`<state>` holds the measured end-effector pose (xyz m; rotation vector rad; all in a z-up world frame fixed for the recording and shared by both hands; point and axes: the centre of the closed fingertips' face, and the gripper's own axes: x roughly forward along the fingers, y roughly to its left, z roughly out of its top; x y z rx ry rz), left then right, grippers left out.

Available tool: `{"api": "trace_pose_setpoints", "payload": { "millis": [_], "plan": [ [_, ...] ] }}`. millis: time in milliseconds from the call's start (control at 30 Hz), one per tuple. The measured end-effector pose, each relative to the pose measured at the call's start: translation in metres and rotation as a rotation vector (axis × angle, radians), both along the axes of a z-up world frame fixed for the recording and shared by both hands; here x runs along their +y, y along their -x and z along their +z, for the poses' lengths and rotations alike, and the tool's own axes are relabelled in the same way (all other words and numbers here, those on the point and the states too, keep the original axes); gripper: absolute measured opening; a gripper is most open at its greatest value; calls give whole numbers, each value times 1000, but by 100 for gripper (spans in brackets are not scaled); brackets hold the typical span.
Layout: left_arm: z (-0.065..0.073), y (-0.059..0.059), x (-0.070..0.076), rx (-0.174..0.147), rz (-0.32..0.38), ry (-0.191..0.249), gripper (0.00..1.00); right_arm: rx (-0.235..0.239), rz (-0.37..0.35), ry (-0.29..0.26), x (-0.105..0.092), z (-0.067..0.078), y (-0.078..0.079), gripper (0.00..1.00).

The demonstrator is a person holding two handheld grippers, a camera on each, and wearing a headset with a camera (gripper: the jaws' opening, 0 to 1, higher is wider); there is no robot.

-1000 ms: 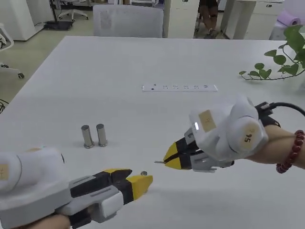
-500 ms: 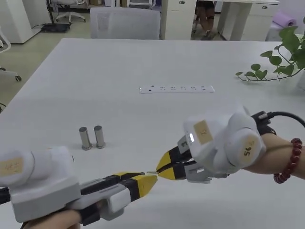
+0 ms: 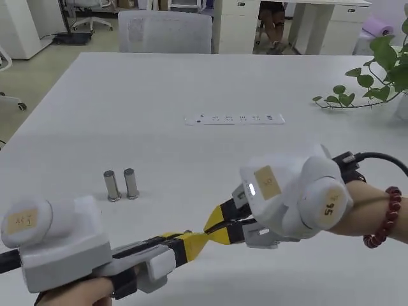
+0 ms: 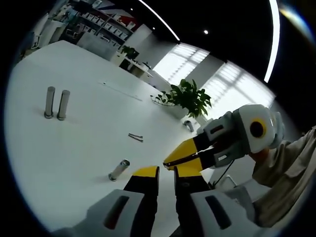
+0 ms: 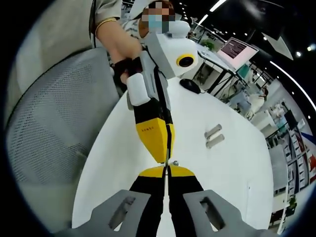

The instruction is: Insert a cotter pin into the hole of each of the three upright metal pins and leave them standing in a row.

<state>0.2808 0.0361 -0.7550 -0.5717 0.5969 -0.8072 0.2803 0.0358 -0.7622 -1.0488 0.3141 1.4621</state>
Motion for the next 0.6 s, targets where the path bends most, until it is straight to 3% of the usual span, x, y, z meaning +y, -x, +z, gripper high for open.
{"api": "trace_pose_setpoints", "payload": {
  "millis": [433, 600],
  "plan": [
    [1, -1, -1, 17, 14, 12, 2, -14, 6, 0, 3, 1, 2, 2],
    [-2, -1, 0, 24, 15, -6, 1, -19, 9, 8, 3, 0, 2, 2]
  ]
}}
